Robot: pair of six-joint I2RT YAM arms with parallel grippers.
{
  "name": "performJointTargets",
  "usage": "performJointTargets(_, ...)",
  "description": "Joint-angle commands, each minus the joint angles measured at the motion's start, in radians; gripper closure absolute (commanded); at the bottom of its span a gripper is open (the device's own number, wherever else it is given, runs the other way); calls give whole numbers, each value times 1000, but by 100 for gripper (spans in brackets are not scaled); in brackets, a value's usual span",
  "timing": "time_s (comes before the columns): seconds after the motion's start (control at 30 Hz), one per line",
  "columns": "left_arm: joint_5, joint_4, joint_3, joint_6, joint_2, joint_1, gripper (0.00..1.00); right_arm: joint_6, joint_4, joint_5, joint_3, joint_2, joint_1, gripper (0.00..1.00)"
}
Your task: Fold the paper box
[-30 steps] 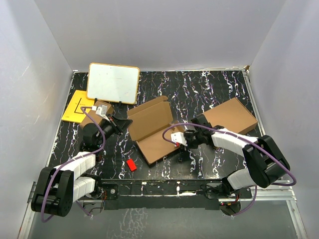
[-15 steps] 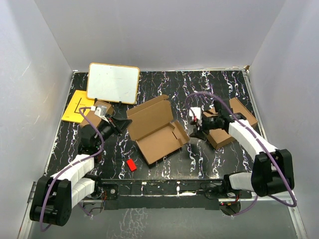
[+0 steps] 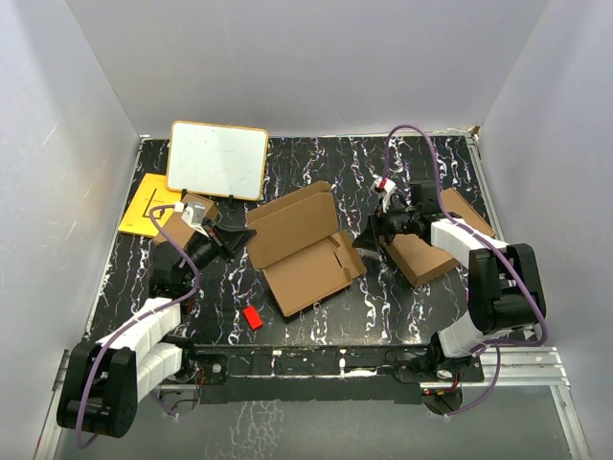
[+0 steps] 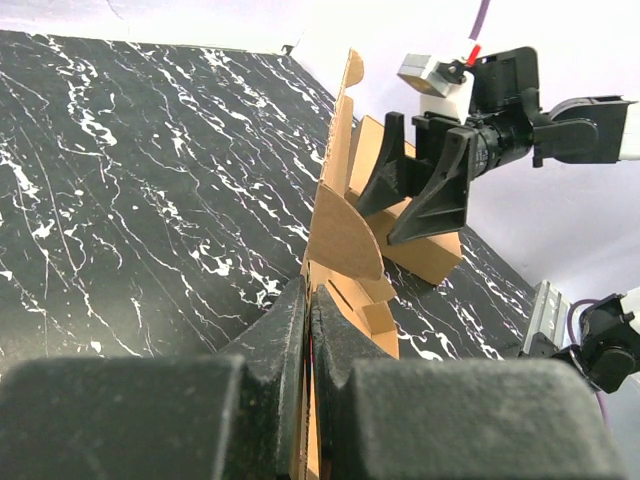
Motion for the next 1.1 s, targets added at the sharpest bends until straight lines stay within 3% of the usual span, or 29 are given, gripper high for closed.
performJointTargets(0.0, 35, 65, 39, -7, -21, -4, 100, 84, 99, 59, 47, 9, 64, 35)
performJointTargets(0.13, 38, 83, 39, -20, -20, -5, 100, 81, 88, 103, 61, 40, 85, 39)
performJointTargets(0.43, 34, 76, 43, -16, -32, -5, 100, 69, 84, 126, 58, 16, 92, 83)
performJointTargets(0.53, 36, 77, 55, -16, -28, -5, 100, 73, 78, 119, 66, 15, 92, 90)
performJointTargets(0.83, 67, 10, 181, 44, 24, -5, 100, 134, 130, 140, 132, -70, 60, 92)
performJointTargets(1.07, 111, 38, 296, 120, 149, -9, 100, 212, 391, 149, 47, -120, 46, 92)
